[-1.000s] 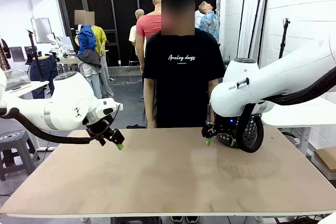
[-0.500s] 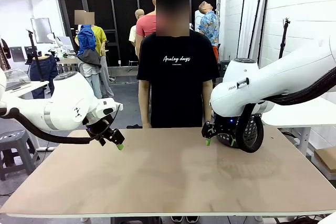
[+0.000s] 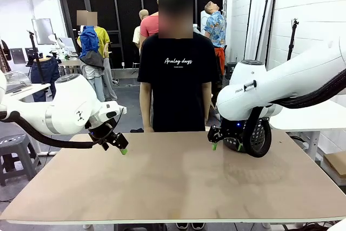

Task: Fold the training pants.
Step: Grab both ends of the Training pants handed by a person.

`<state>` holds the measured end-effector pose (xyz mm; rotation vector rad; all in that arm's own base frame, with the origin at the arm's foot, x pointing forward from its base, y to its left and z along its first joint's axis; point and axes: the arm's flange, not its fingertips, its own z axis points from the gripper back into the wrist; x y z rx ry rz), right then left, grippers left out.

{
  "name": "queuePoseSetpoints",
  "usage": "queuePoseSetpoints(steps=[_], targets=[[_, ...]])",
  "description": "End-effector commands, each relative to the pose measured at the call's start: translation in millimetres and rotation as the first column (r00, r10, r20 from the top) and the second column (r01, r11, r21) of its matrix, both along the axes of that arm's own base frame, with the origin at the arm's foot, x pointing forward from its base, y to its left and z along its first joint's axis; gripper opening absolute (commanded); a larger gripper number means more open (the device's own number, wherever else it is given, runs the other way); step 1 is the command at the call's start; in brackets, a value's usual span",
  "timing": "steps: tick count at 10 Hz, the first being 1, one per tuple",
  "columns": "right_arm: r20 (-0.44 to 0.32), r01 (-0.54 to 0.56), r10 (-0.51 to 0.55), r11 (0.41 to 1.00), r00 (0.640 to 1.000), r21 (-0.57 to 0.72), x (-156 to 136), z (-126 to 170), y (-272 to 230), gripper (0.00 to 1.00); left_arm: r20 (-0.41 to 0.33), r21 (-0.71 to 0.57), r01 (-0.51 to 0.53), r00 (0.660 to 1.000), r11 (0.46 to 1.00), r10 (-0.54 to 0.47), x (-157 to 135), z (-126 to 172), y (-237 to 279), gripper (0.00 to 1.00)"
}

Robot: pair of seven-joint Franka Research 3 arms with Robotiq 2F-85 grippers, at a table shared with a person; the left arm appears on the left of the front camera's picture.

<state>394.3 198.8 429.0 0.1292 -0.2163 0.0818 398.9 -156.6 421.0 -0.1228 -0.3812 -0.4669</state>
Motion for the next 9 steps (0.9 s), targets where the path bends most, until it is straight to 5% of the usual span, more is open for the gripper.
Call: queuePoseSetpoints(steps=[1, 3, 6, 9], targets=[[0.03, -0.026, 0.027, 0.999, 0.999, -0.036, -7, 16, -3, 1.0, 0.002, 0.082, 0.023, 1.0, 0.996, -0.024, -7, 22, -3, 1.0], [0.091, -0.145, 0.159, 0.979, 0.983, -0.141, -15, 51, -7, 1.0, -0.011, 0.209, 0.074, 0.997, 0.975, -0.073, -18, 54, -7, 1.0], [0.113, -0.205, 0.232, 0.956, 0.966, -0.208, -20, 93, -15, 1.0, -0.045, 0.106, 0.057, 0.998, 0.993, -0.052, -34, 100, -10, 1.0], [0.111, -0.262, 0.283, 0.95, 0.953, -0.171, -31, 123, -19, 1.0, 0.015, 0.054, 0.034, 0.999, 0.998, -0.034, -51, 137, -14, 1.0]])
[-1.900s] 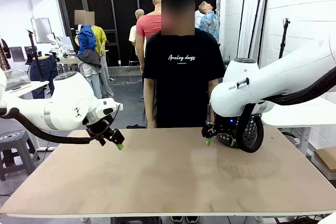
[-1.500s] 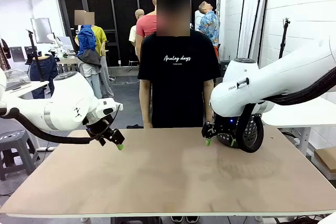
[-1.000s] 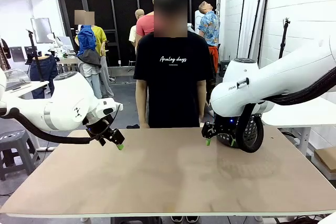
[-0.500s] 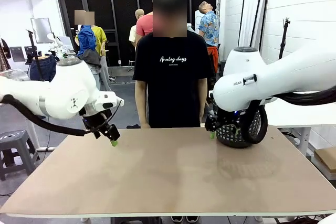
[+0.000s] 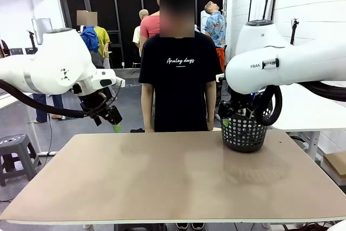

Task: Fold the training pants.
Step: Grab both ends of the Training pants handed by a person.

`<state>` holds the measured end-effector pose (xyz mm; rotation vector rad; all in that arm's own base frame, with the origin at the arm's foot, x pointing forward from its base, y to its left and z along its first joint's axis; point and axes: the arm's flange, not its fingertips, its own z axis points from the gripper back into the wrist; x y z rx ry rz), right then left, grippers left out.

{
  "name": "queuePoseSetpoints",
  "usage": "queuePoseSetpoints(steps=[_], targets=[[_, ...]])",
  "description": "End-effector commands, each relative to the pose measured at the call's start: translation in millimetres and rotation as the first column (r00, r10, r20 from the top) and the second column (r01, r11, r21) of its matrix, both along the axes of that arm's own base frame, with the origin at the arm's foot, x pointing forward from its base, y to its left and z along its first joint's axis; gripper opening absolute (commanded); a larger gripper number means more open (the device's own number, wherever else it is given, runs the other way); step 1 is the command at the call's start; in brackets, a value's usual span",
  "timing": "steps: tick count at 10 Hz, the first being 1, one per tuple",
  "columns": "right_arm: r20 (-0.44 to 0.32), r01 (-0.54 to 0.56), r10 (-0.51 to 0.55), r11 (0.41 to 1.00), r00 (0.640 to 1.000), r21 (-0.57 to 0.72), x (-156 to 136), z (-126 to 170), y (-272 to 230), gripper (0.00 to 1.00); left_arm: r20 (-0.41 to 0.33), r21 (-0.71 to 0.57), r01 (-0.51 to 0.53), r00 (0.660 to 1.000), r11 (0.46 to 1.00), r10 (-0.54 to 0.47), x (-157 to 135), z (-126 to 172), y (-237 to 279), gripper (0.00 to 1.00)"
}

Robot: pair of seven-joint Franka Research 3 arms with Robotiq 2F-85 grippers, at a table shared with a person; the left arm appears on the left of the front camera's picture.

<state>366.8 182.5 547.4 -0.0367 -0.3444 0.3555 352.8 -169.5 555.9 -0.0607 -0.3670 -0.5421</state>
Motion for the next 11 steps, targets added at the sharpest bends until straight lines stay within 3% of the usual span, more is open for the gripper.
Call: queuePoseSetpoints(steps=[1, 4, 5, 6, 7, 11], targets=[[-0.014, -0.021, 0.022, 0.999, 1.0, 0.044, -5, 12, -2, 1.0, 0.04, -0.019, -0.031, 0.999, 0.999, 0.032, -10, 11, -1, 1.0], [-0.039, -0.007, 0.01, 0.997, 0.999, 0.082, -15, 21, -5, 1.0, 0.061, -0.022, -0.029, 0.998, 0.999, 0.03, -30, 24, -7, 1.0], [-0.034, 0.009, -0.005, 0.996, 0.999, 0.092, -16, 20, -3, 1.0, 0.052, -0.01, -0.059, 0.997, 0.998, 0.06, -28, 27, -6, 1.0], [0.008, 0.062, -0.063, 0.994, 0.998, 0.087, -12, 14, -2, 1.0, 0.064, -0.022, -0.012, 0.998, 1.0, 0.013, -19, 26, -2, 1.0], [-0.019, 0.012, -0.011, 0.997, 1.0, 0.071, -12, 20, -1, 1.0, 0.064, -0.022, -0.012, 0.998, 1.0, 0.013, -19, 26, -2, 1.0], [-0.019, 0.012, -0.011, 0.997, 1.0, 0.071, -12, 20, -1, 1.0, 0.064, -0.022, -0.012, 0.998, 1.0, 0.013, -19, 26, -2, 1.0]])
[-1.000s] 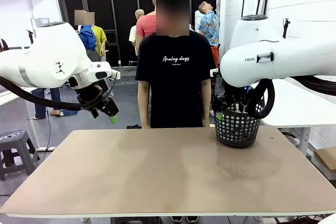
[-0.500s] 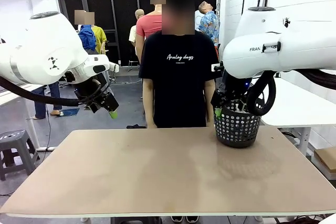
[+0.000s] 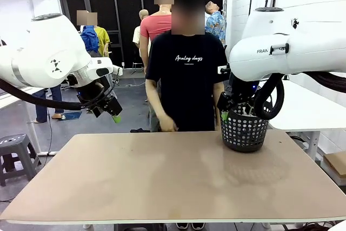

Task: Fold the training pants.
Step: Grab both ends of the Training pants handed by a person.

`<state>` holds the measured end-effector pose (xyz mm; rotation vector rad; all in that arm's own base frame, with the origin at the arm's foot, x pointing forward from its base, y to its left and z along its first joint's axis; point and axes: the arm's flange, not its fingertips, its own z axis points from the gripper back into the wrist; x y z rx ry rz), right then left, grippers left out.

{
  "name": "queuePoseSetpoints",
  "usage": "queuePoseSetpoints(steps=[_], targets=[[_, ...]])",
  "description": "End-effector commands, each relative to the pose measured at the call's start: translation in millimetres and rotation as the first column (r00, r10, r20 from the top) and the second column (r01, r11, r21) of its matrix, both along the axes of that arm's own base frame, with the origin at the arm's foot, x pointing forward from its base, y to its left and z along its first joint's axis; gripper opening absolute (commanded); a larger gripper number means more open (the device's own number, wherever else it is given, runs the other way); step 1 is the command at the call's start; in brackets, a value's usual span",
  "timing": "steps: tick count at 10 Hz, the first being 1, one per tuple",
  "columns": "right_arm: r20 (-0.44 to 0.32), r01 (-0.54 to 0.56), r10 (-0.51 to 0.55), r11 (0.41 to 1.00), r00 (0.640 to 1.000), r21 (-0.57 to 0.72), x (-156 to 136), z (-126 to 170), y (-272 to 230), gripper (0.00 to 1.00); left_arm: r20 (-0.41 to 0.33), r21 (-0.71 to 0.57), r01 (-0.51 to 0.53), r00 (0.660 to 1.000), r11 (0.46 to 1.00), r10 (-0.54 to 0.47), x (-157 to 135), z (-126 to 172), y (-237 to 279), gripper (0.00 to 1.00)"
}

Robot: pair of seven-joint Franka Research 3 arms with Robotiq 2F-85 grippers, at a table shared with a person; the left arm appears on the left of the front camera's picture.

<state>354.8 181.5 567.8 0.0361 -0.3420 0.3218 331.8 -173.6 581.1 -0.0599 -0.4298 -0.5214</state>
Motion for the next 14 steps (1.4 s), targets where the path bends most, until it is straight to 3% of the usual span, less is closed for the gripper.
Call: queuePoseSetpoints(steps=[1, 14], targets=[[-0.003, -0.009, 0.009, 1.0, 1.0, -0.004, 0.4, -0.1, -0.1, 1.0, 0.005, -0.002, 0.007, 1.0, 1.0, -0.007, 2.2, 0.7, 1.6, 1.0], [-0.003, -0.009, 0.009, 1.0, 1.0, -0.004, 0.4, -0.1, -0.1, 1.0, 0.005, -0.002, 0.007, 1.0, 1.0, -0.007, 2.2, 0.7, 1.6, 1.0]])
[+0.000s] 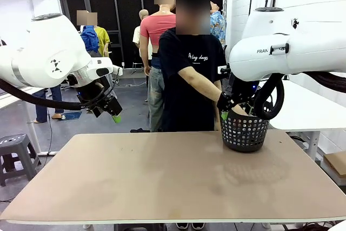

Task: Fold the training pants.
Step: Grab both ends of the Training pants handed by a person.

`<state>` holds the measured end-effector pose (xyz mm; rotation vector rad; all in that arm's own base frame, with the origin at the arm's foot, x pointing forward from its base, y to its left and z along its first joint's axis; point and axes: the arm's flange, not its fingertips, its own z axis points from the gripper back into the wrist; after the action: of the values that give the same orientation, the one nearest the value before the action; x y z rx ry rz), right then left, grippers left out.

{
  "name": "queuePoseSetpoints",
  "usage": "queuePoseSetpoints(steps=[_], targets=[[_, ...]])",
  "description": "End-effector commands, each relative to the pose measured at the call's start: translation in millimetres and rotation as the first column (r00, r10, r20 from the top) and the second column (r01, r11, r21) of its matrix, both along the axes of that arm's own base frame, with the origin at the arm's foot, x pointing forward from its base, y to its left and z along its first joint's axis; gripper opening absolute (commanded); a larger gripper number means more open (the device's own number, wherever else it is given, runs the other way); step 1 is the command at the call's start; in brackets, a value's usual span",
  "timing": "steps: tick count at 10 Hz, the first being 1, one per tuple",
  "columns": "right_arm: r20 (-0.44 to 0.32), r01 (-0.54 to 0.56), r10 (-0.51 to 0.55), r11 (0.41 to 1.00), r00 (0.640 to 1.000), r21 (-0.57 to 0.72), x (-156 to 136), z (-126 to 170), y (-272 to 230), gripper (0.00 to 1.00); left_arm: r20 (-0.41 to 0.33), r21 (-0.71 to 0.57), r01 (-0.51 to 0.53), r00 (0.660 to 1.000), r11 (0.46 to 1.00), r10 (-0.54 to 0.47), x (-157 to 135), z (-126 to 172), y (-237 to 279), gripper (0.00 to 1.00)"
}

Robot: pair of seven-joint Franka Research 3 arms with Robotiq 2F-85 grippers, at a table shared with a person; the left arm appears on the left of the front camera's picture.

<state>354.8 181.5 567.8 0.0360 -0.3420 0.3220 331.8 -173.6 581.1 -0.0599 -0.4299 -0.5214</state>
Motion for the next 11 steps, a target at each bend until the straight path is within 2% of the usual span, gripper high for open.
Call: queuePoseSetpoints(steps=[1, 11], targets=[[-0.003, -0.009, 0.009, 1.0, 1.0, -0.004, 0.4, -0.1, -0.1, 1.0, 0.005, -0.002, 0.007, 1.0, 1.0, -0.007, 2.2, 0.6, 1.6, 1.0], [-0.003, -0.009, 0.009, 1.0, 1.0, -0.004, 0.4, -0.1, -0.1, 1.0, 0.005, -0.002, 0.007, 1.0, 1.0, -0.007, 2.2, 0.6, 1.6, 1.0]])
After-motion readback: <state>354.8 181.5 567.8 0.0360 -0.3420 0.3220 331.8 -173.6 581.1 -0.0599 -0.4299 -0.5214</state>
